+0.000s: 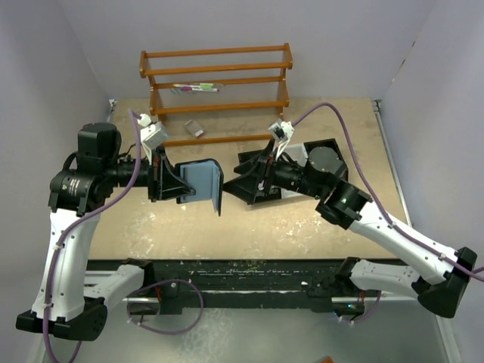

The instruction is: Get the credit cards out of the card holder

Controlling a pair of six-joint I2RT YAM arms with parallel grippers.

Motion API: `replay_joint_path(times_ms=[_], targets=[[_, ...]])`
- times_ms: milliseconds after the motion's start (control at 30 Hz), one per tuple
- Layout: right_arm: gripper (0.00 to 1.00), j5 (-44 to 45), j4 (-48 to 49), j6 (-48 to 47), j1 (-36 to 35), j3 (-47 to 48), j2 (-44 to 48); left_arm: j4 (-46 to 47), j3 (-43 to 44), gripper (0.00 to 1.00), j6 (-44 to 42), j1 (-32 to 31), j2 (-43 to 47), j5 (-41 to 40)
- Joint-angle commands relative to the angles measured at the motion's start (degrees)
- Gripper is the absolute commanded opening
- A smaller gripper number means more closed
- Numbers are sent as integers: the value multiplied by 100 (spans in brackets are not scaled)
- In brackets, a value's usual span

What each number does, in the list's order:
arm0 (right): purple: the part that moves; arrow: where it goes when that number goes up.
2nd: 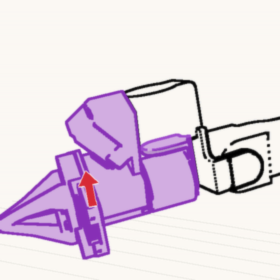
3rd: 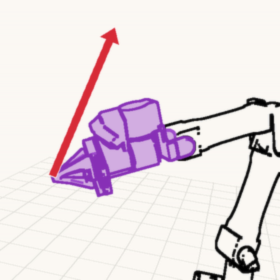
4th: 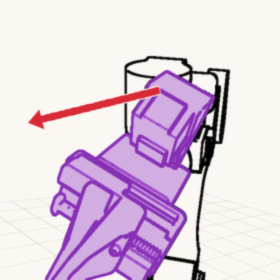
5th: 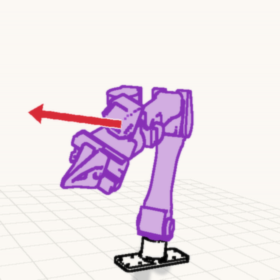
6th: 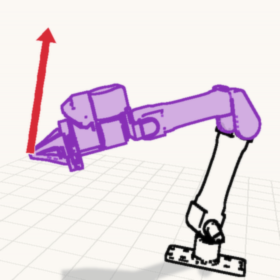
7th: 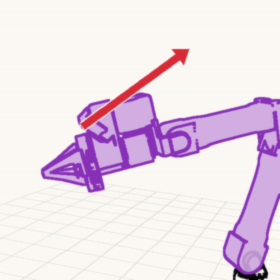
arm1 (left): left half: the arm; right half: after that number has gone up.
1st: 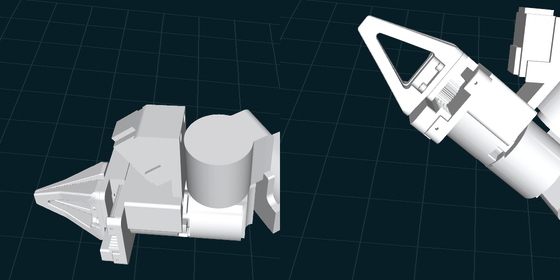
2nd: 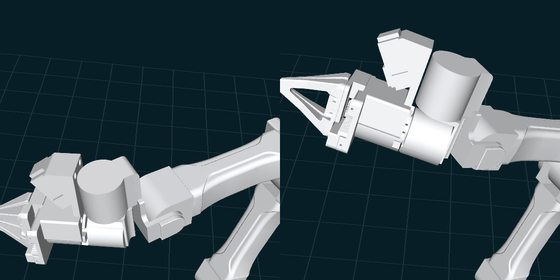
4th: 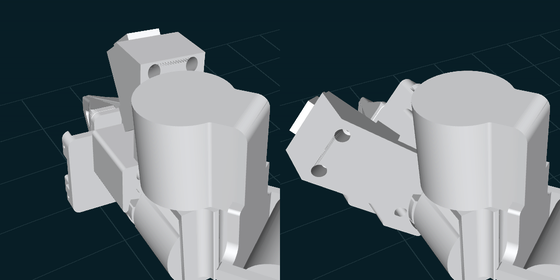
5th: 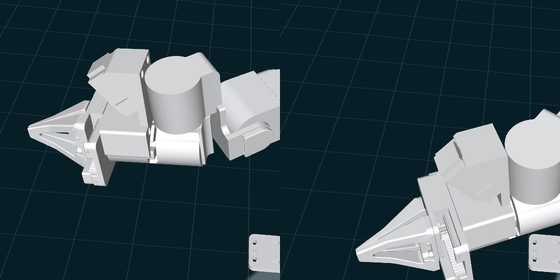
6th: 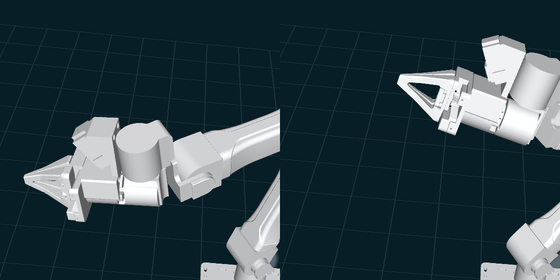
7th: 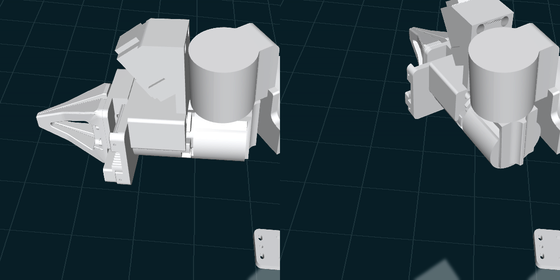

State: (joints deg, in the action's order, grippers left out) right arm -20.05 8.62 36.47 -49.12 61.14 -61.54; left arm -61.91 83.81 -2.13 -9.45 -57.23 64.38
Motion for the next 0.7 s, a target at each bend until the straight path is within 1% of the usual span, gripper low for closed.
replay_joint_path(times_ms=[0,167,267,400,567,633,667], targets=[[100,205,485,49,-71,62,177,58,299,0,-15,-10,-37,92],[100,612,13,-144,-71,204,600,-6,320,0,-93,-7,-24,-245],[100,558,-5,-26,-71,142,749,-48,322,0,-143,-8,-44,-286],[100,577,136,197,-230,37,665,-23,332,0,-141,-12,-67,-296],[100,940,95,80,-595,182,303,-57,396,0,-136,-8,-108,-227],[95,1033,123,59,-696,229,129,-56,410,0,-114,-12,-94,-106],[91,1084,182,54,-749,231,49,-68,415,0,-116,-9,-88,-41]])
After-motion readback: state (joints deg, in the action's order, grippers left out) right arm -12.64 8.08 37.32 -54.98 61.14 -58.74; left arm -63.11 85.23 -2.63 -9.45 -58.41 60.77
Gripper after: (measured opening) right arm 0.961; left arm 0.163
